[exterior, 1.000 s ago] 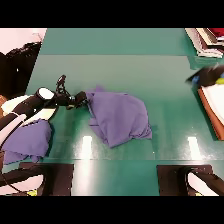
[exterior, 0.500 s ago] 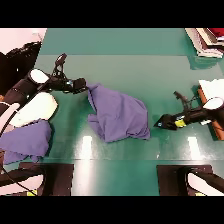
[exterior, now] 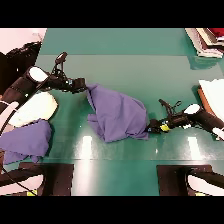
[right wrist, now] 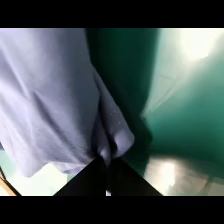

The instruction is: Fold the shirts.

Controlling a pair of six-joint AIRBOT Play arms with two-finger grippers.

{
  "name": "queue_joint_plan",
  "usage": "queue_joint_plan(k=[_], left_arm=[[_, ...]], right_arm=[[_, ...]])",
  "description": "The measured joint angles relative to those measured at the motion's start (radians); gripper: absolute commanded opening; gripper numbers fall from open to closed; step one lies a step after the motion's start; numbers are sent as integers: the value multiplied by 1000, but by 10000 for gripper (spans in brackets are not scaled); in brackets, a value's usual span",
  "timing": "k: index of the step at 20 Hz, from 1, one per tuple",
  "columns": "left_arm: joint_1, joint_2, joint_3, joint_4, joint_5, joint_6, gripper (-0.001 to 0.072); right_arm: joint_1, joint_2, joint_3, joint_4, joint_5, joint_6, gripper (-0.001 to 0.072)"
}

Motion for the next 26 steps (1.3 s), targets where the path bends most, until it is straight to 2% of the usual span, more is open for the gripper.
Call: queue_joint_plan(k=[5,13,20,26], left_arm=[[10,62,76,78,-3,0,25],[48,313,506,240,-21,14,25],[50,434,867,247,-16,31,25],[50,489,996,145,24,34,24]], right_arm=[[-42,56,102,-45,-38,-11,16],[-274,340,606,-68,-3,-11,16],[-423,488,976,-85,7,-11,16],[-576,520,1204,-87,94,-11,16]])
